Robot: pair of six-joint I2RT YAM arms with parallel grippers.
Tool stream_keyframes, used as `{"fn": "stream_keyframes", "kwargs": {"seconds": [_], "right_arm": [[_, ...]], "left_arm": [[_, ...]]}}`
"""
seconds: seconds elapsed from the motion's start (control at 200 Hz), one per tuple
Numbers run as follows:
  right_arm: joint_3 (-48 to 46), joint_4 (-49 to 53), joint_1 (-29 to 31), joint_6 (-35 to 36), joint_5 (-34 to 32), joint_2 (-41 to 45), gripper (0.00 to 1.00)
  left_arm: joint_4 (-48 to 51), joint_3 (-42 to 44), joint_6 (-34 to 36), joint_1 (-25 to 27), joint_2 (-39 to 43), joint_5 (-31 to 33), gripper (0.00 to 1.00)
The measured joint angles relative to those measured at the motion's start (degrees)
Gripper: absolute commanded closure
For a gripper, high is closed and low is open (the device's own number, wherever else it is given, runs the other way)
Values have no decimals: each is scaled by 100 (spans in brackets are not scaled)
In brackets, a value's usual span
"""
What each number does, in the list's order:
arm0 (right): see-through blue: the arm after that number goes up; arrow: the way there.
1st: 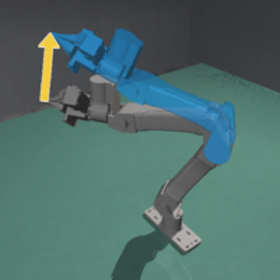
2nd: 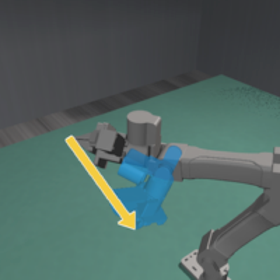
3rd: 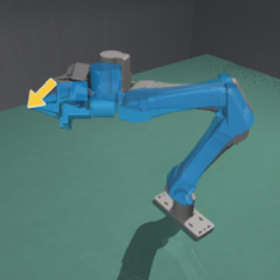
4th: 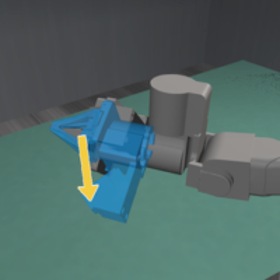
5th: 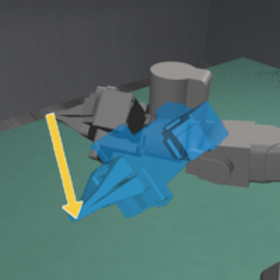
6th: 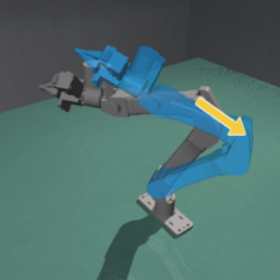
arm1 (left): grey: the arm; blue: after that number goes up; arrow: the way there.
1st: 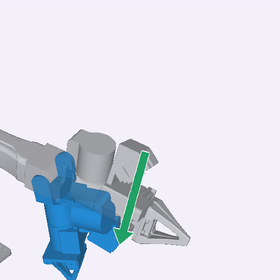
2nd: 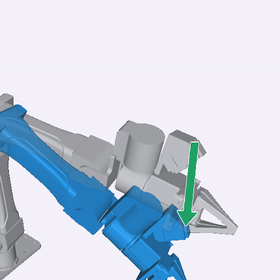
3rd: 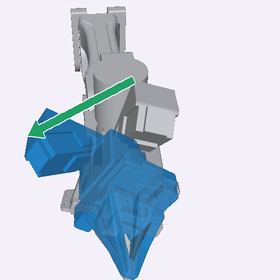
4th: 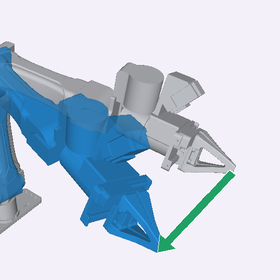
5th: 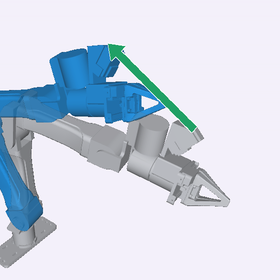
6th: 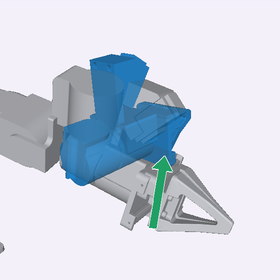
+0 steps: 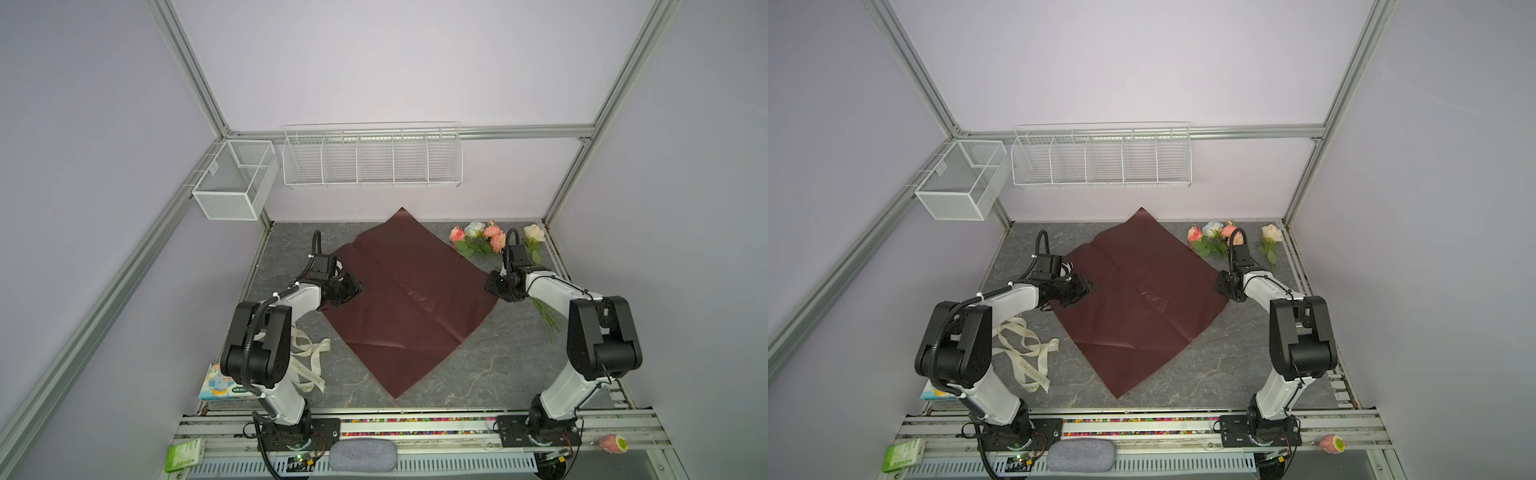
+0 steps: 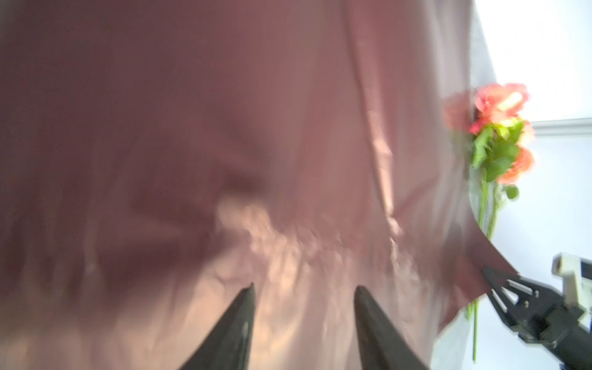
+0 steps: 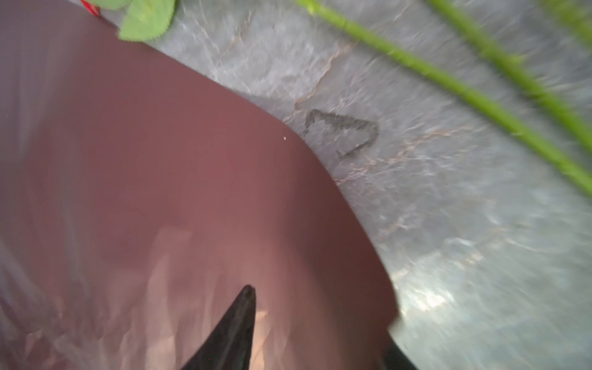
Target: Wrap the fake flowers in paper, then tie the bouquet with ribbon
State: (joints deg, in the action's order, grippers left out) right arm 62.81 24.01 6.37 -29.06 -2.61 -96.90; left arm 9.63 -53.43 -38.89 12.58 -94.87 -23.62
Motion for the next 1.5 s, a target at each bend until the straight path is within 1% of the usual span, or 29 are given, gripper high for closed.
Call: {"fn": "stream_keyframes", "kwargs": {"seconds": [0.085, 0.145, 0.19, 0.215, 0.26, 0.3, 0.345, 0.405, 0.46, 0.54, 0.655, 0.755, 0.87, 0.94, 1.045, 1.205, 1.365, 1.43, 1.5], "right_arm": [[146, 516, 0, 33, -164, 494, 38], [151, 822, 24, 50, -212, 984, 36], [118, 922, 59, 66, -153, 1322, 38], [92, 933, 85, 76, -68, 1467, 40], [26, 909, 138, 85, 210, 1665, 45], [-48, 861, 203, 85, 535, 1718, 48], [-111, 800, 295, 114, 883, 1637, 54], [-133, 793, 498, 94, 1268, 1373, 58], [-129, 772, 817, 116, 1532, 1062, 61], [-63, 811, 1375, 94, 1727, 667, 62], [219, 857, 2177, 13, 1740, 199, 60], [391, 859, 2798, -133, 1565, -42, 57], [404, 848, 3217, -269, 1416, -232, 57], [404, 879, 3305, -313, 1309, -428, 56], [374, 1185, 3311, -382, 1086, -708, 56], [-26, 1307, 3300, -380, 811, -516, 56], [-160, 1554, 3213, 74, 557, -391, 56], [-157, 1602, 3152, 295, 518, -387, 53], [-129, 1624, 3106, 507, 560, -380, 51]], "left_arm": [[151, 35, -103, 33, 455, 2, 47], [125, 85, -184, 59, 719, 17, 47], [72, 168, -249, 70, 892, 33, 47], [39, 227, -269, 76, 981, 48, 49], [24, 315, -275, 85, 1067, 76, 51], [11, 400, -264, 90, 1099, 98, 51], [17, 503, -264, 92, 1130, 122, 51], [116, 660, -260, 94, 1204, 133, 51], [249, 789, -236, 94, 1342, 109, 50], [527, 885, -144, 94, 1631, 59, 50], [859, 911, -7, 94, 2057, -22, 49], [1032, 1126, 85, 96, 2520, -105, 47], [1274, 1355, 146, 96, 2872, -192, 47], [1427, 1434, 170, 96, 2970, -214, 46], [1794, 1473, 201, 96, 3119, -9, 41], [2035, 1519, 317, 96, 3241, 160, 39], [1805, 1814, 157, 96, 3418, 94, 38], [1631, 1998, 35, 96, 3510, 2, 38], [1493, 2153, -50, 96, 3611, -90, 35]]}}
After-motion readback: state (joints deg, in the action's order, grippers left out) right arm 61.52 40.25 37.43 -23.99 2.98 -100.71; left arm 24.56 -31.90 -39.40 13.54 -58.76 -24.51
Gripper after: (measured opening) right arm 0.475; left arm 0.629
